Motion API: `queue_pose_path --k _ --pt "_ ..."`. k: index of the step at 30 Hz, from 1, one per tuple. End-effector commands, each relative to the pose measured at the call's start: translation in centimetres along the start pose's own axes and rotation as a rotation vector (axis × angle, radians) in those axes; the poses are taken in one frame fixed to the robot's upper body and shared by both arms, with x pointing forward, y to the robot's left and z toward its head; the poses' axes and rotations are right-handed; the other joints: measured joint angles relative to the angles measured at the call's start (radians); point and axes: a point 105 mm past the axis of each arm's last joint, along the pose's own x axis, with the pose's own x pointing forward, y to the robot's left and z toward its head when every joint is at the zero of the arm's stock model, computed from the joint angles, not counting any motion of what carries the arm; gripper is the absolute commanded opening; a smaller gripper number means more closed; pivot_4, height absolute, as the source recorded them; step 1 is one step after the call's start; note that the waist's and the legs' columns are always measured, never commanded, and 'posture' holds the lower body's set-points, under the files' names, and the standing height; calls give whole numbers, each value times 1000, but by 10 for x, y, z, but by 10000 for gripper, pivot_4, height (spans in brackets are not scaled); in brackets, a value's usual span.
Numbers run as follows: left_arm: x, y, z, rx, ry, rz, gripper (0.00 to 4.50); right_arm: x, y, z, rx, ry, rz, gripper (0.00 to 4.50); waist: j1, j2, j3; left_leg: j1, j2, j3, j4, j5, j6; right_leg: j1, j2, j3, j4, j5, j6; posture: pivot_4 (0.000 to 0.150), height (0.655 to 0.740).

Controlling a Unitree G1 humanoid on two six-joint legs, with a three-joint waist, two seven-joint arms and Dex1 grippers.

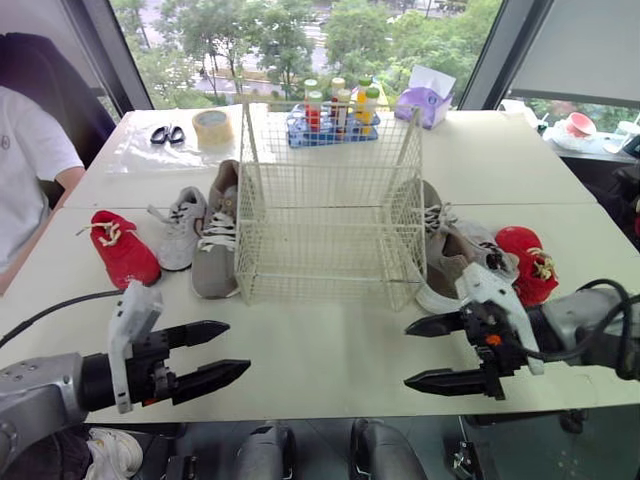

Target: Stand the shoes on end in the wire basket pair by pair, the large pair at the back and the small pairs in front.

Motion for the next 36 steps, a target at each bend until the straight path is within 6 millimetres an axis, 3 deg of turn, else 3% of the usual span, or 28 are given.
queue_pose_path --k 1,15,20,25,28,31,34,36 --pt "2 -6 1 -3 -10 -30 45000 -3 4 7 -11 -17 35 44763 0 0 0 0 0 0 0 0 0 0 0 0 0 0 0 1500 7400" --pt "4 -4 7 -10 -72 -8 45000 -7 -3 13 -30 -41 57 44763 0 0 0 0 0 0 0 0 1 5 1 0 1 0 0 1500 7400" --pt "5 -2 -1 -2 -30 -1 45000 -11 -6 14 -42 -18 37 44763 0 0 0 0 0 0 1 0 1 5 1 0 1 0 0 1500 7400" --pt "5 8 -8 62 29 27 45000 -37 3 53 -87 -77 72 44763 -1 1 1 1 0 0 1 0 0 5 2 0 1 0 0 1500 7400" --pt "0 10 21 132 -30 16 45000 -49 9 83 -186 -104 71 44763 0 1 1 1 0 0 1 0 0 3 2 0 1 0 0 1500 7400" --pt "-2 4 39 187 -44 -21 45000 -52 9 99 -243 -110 79 44763 0 1 0 0 0 0 1 0 0 -1 1 0 1 0 0 1500 7400" --pt "-7 -4 68 315 -59 -34 45000 -39 -7 114 -387 -50 39 44763 -9 1 1 -2 0 2 1 0 1 -2 1 1 1 0 0 1500 7400" --pt "-6 -9 80 362 -70 -47 45000 -27 -22 112 -436 15 27 44763 -9 1 0 -5 0 3 2 1 2 -2 2 2 3 0 0 1500 7400"
